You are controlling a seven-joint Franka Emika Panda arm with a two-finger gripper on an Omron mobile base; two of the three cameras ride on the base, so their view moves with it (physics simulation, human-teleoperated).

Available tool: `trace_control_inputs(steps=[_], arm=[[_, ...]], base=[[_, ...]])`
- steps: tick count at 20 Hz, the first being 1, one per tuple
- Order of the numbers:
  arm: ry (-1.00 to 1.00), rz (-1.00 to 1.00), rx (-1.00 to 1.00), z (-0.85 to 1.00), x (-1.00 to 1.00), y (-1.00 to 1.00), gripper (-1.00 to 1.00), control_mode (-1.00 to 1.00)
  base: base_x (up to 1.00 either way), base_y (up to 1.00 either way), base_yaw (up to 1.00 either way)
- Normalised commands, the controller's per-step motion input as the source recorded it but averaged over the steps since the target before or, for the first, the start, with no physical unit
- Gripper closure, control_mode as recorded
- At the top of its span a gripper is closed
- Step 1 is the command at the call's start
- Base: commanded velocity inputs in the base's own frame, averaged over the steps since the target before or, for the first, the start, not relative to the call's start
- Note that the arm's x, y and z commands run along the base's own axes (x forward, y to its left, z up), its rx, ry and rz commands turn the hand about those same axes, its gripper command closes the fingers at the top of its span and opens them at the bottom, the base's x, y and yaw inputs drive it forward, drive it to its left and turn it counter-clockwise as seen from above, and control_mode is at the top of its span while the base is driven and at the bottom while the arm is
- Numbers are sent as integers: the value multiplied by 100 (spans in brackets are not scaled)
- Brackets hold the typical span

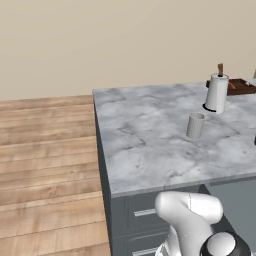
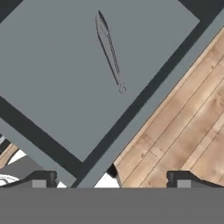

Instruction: Take the tongs from the drawer on the right and place them on the dining counter next to the tray containing the kebab skewer.

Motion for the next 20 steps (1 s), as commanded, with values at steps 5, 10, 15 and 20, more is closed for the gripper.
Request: trace_control_inputs(steps=[5,10,15,20], arm=[[-15,10,6,-15,12,1,-100,-100],[0,1,-8,-16,19,6,-100,-100],[0,5,-9,-36,22,0,-100,-100],[1,4,-2,-52,19,0,-100,-100]], base=[[0,0,0],[0,0,0],[0,0,0],[0,0,0]])
